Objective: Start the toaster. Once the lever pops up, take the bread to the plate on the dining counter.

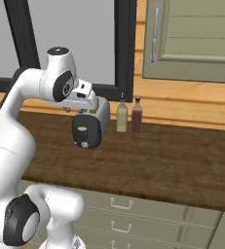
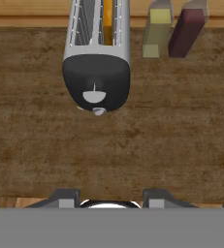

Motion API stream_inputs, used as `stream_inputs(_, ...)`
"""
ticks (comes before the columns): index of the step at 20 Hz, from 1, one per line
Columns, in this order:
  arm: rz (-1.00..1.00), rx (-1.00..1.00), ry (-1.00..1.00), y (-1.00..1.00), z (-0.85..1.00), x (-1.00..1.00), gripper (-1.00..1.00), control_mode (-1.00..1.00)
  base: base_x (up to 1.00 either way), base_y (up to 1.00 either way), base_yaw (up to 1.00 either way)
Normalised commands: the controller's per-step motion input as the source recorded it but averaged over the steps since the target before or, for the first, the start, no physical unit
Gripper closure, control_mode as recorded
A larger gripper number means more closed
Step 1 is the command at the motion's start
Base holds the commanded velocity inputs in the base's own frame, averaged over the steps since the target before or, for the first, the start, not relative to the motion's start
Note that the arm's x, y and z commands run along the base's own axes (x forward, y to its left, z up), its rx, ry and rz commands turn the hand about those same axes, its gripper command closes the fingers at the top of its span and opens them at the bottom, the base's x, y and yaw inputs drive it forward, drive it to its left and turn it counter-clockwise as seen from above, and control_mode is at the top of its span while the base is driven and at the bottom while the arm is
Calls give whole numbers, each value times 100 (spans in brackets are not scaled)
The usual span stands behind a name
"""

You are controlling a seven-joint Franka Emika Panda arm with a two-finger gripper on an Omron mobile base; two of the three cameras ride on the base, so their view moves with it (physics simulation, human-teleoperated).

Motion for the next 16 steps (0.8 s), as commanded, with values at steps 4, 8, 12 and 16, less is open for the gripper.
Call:
stream_inputs(4, 0, 0, -7, 5, -15, 0, -100, -100, 0, 0, 0)
stream_inputs(8, 0, 0, -14, 34, -30, 0, -100, -100, 0, 0, 0)
stream_inputs(12, -2, 0, -5, 35, -11, 27, -100, -100, 0, 0, 0)
stream_inputs(16, -2, 0, -2, 12, -26, 41, -100, -100, 0, 0, 0)
